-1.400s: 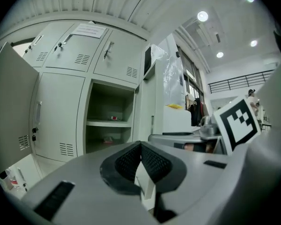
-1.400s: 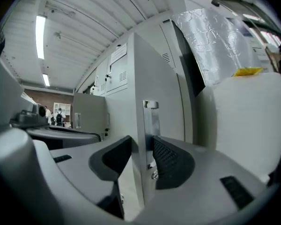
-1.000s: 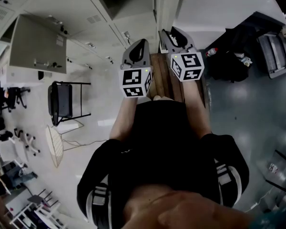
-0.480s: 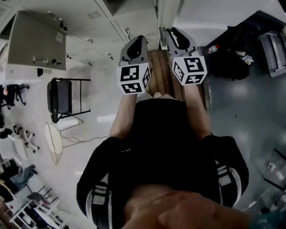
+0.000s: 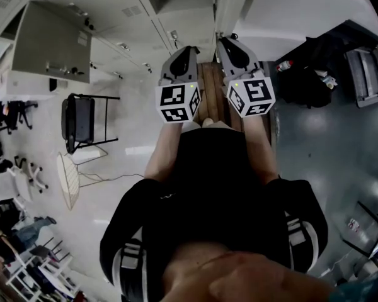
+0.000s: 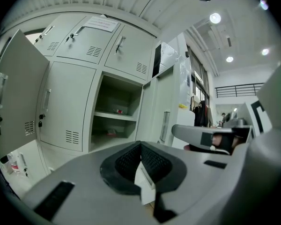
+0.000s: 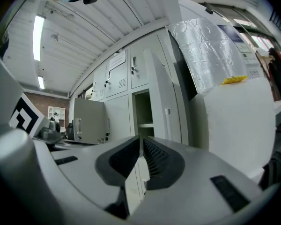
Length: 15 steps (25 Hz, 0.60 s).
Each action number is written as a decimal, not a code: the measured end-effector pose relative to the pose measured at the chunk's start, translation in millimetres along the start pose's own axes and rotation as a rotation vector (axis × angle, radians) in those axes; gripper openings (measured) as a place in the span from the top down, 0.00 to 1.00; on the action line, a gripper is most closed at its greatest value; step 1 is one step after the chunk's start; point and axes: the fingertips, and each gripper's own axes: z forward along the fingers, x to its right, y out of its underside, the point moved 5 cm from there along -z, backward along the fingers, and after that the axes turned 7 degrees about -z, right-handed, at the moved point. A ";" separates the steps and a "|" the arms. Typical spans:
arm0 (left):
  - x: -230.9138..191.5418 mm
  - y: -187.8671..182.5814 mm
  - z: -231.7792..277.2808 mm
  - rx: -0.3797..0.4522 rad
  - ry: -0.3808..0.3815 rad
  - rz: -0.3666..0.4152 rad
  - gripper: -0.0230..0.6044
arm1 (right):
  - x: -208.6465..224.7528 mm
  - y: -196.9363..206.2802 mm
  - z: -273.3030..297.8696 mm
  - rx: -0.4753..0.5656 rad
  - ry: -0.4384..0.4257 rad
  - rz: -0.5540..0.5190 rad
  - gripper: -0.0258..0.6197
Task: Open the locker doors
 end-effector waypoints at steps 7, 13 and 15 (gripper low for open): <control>-10.6 3.4 -20.0 0.021 -0.057 -0.005 0.95 | -20.7 2.1 1.3 -0.008 -0.039 -0.002 0.91; -12.6 10.7 -35.0 0.021 -0.078 -0.043 0.95 | -30.5 7.2 -6.6 -0.031 -0.063 0.000 0.92; -11.9 15.4 -40.8 0.018 -0.081 -0.045 0.95 | -34.7 11.3 -10.6 -0.037 -0.069 0.001 0.93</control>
